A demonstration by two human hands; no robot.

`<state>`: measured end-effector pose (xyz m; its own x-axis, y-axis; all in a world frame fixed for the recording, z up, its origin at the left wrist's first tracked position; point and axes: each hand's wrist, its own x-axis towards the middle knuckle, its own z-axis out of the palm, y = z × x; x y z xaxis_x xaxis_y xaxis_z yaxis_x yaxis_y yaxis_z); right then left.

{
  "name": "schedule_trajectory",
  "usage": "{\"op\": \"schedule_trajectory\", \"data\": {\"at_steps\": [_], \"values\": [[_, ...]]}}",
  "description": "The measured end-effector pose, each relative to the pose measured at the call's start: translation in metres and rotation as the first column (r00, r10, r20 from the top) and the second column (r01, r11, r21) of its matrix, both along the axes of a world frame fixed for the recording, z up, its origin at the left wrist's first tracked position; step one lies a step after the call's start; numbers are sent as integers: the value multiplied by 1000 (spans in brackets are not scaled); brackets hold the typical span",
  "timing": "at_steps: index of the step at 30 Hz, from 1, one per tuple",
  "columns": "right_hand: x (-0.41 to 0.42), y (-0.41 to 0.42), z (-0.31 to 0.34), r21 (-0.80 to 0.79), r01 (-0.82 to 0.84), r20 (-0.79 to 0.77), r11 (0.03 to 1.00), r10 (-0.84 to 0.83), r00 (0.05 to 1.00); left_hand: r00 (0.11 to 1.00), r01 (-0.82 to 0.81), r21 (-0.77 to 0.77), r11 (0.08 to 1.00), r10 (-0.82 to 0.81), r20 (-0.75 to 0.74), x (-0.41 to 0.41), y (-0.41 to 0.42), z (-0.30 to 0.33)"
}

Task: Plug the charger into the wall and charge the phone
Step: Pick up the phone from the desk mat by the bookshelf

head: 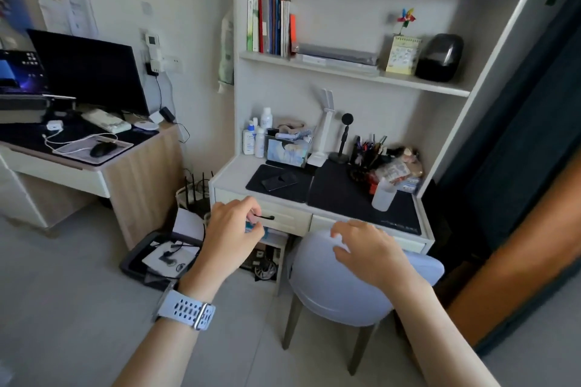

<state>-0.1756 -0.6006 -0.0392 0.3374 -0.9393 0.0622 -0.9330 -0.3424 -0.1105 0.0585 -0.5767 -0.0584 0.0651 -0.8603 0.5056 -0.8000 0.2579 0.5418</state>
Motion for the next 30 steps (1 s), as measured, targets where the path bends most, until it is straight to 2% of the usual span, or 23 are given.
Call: {"op": "schedule_trajectory", "data": {"at_steps": [4,12,16,23,30], "values": [[25,-56,-5,19,22,72,1000,-23,997,1000,-4,57,998,4,7,26,-65,-4],[55,-162,-24,40,15,103,999,-19,995,1000,-12,125,992,9,20,57,-164,-27],[65,-226,-45,106,7,114,994,-19,993,1000,-9,236,972,4,23,64,-221,-52],[76,-362,-97,214,-17,184,977,-23,983,997,-25,507,862,56,-46,72,-364,-107],[84,-460,-150,343,-54,133,938,8,991,996,-52,699,714,-14,88,52,-466,-170]]}}
